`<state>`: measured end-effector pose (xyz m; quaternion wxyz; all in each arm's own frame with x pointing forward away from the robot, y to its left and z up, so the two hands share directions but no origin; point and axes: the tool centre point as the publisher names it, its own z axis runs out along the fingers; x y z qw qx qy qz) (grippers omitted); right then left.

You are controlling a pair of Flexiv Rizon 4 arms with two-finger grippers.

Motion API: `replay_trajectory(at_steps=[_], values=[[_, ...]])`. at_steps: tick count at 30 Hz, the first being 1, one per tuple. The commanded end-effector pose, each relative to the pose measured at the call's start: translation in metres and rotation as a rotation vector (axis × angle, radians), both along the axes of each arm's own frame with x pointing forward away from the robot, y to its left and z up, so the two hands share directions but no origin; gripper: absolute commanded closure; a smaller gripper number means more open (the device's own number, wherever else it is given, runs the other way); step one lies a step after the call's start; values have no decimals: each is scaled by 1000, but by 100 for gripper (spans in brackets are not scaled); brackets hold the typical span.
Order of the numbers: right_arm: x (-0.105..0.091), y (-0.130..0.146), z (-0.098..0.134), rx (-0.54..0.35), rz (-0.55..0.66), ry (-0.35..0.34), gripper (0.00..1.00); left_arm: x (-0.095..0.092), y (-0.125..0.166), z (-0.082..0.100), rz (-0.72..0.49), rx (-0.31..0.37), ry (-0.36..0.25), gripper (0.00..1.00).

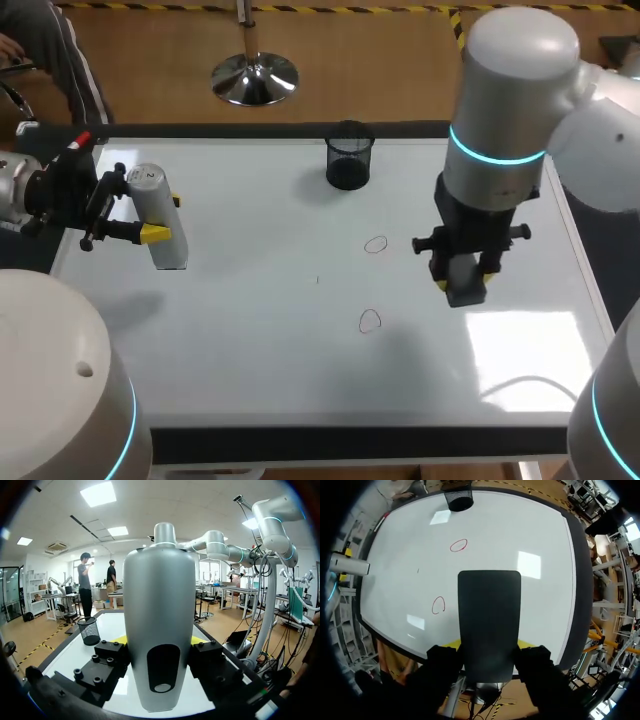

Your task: Pick up the inspection probe, press it on each red-marked spot on the whiteboard one by one, put down the probe, pick up the eraser, and wipe off all the red marks.

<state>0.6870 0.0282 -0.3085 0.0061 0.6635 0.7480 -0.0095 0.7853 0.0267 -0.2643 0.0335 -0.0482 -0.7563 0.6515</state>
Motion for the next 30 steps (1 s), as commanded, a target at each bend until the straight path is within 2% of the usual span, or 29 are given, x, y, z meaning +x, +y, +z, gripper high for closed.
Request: replay_trajectory(at_steps=[1,22,30], values=[[-8,-18,-2,46,-5,-12,100,0,0,1,0,-1,-2,100],[-19,-79,-11,68,-67,13,100,0,0,1,0,-1,-2,100],[-19,-79,-11,68,-67,13,100,0,0,1,0,-1,-2,100]])
